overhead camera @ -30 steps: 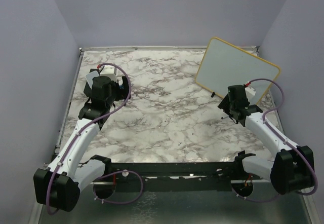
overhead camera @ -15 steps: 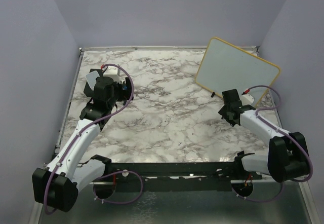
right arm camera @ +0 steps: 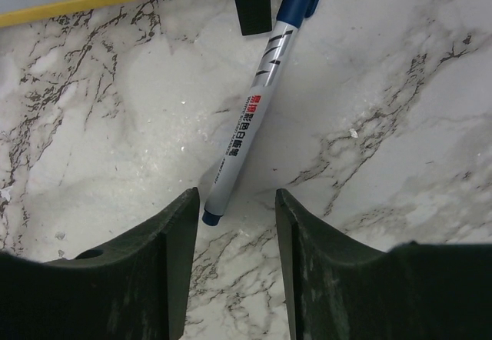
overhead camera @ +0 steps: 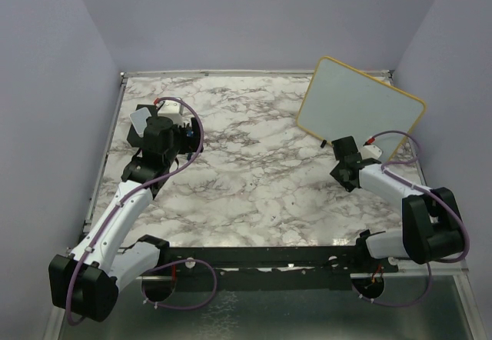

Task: Write a sentence on the whiteboard
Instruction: Open the whiteboard marker at the center of the board.

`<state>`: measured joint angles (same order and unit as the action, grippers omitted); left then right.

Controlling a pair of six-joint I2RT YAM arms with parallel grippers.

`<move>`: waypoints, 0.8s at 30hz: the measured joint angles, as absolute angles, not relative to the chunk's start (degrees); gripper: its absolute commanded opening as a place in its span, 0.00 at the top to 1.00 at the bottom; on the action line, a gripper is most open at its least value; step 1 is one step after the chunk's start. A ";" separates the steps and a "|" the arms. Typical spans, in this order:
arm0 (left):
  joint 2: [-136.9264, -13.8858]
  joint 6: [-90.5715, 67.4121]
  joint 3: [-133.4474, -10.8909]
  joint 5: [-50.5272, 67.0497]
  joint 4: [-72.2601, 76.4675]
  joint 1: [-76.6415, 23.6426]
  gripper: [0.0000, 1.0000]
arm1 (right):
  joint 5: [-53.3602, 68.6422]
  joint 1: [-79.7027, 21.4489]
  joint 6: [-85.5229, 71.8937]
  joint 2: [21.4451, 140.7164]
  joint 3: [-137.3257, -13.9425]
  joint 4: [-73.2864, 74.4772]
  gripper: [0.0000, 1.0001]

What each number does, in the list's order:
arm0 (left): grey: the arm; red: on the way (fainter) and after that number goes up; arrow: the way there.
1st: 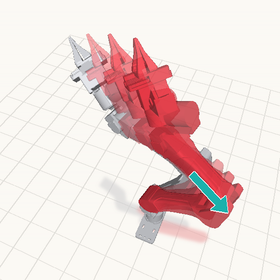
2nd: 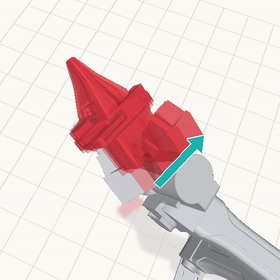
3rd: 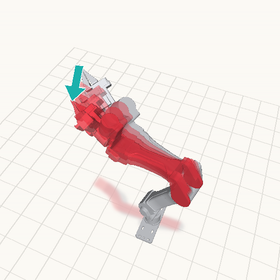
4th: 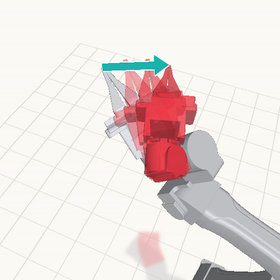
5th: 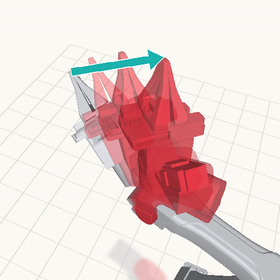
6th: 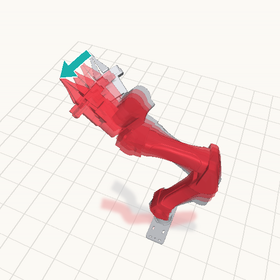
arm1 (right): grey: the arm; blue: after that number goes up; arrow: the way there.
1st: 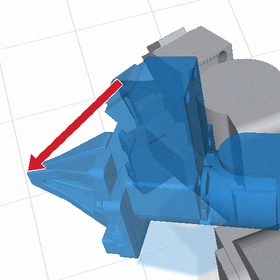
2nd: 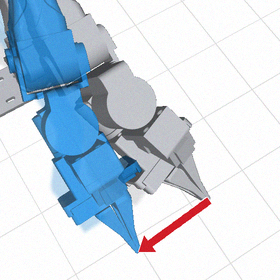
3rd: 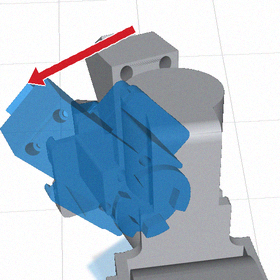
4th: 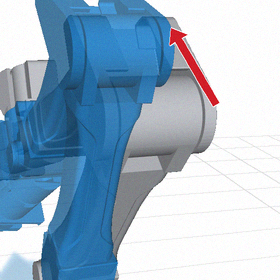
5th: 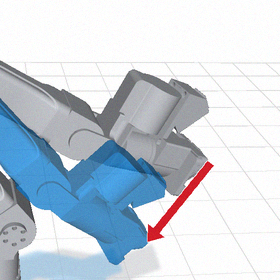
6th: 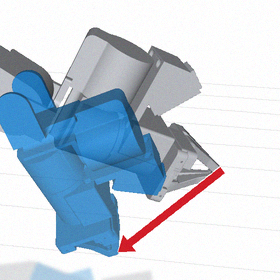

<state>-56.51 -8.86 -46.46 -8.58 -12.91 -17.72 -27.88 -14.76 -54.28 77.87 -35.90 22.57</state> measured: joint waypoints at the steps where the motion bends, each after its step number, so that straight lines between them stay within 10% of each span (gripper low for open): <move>1: -56.51 -8.84 -46.46 -8.58 -12.91 -17.76 0.01 | -27.99 -14.94 -54.46 77.87 -35.90 22.57 0.62; 24: -55.53 -8.64 -46.44 -9.23 -12.93 -18.94 0.01 | -27.62 -15.42 -58.74 74.35 -35.81 28.16 0.83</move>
